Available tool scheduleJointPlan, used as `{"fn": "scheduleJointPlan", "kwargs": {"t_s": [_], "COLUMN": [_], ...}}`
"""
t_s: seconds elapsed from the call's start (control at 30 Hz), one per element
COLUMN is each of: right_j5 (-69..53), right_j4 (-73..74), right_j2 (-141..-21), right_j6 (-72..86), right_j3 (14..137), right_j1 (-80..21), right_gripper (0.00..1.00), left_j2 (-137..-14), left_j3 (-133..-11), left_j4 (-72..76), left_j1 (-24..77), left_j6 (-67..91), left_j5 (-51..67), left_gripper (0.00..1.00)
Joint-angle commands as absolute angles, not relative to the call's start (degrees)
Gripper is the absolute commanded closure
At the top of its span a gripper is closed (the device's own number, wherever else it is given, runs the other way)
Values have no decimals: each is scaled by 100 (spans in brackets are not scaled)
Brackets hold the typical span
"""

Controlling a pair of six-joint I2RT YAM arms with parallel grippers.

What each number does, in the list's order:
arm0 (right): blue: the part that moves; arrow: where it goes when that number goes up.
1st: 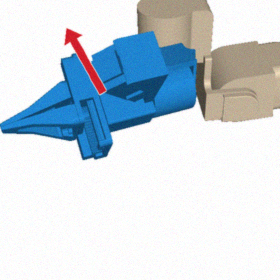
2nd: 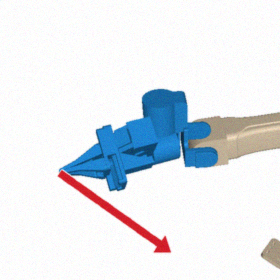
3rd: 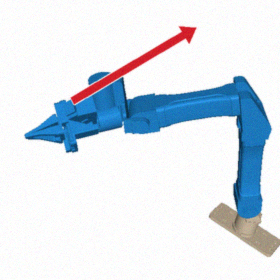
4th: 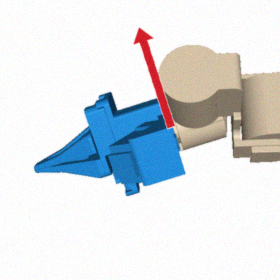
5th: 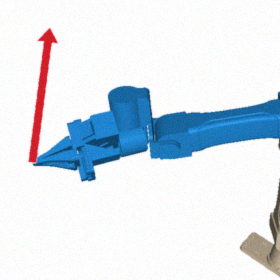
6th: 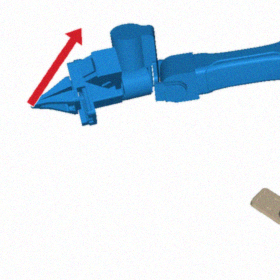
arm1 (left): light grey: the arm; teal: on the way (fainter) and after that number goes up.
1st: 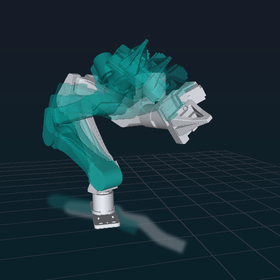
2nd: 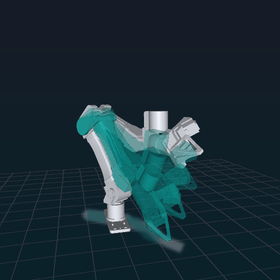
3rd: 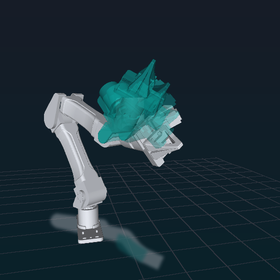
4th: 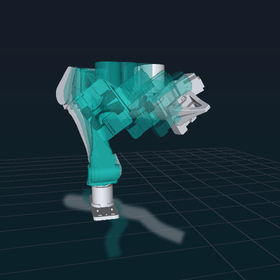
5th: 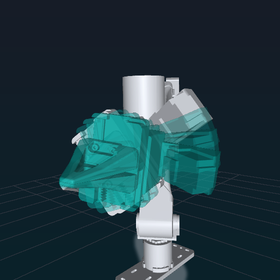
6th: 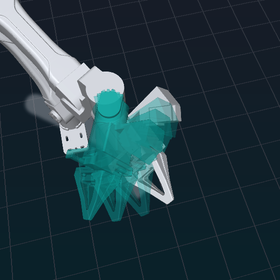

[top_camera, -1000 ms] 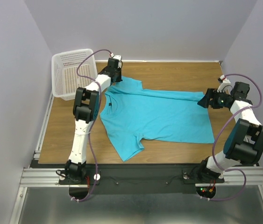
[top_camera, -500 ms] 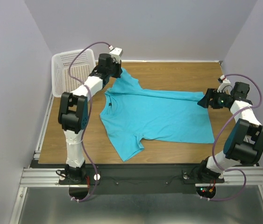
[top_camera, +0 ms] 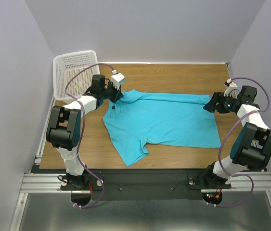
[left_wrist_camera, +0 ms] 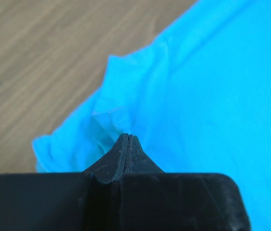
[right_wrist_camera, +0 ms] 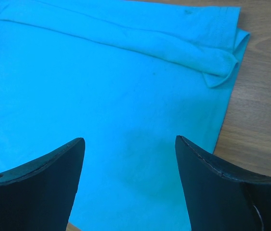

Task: Fold and stack the t-shirts
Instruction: Fold the tshirt

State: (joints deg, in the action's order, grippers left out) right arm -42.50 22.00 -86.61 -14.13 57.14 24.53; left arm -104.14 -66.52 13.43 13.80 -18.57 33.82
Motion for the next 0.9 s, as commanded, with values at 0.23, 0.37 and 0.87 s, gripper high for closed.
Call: {"fn": "scheduleJointPlan", "kwargs": {"t_s": [0.23,0.37,0.87], "right_j5": [-4395,-4386,-4386], "right_j4": [2048,2048,2048], "right_j2": [-8490,-8499,-8569], "right_j6": [-1468,-1494,-1529], "right_j3": [5713,5713,5704], "right_j1": [2522,2522,2531], "right_gripper": [19,19,19], "left_j2": [-8921,-8877,-8675], "left_j3": [-4835,-4764,-4483], "left_j4": [1934,1899,1600], "left_j1": [1415,1476,1679], "left_j6": [-3594,-3630,-3744], "left_j5": [3490,3437,2988], "left_gripper": [100,100,100]}}
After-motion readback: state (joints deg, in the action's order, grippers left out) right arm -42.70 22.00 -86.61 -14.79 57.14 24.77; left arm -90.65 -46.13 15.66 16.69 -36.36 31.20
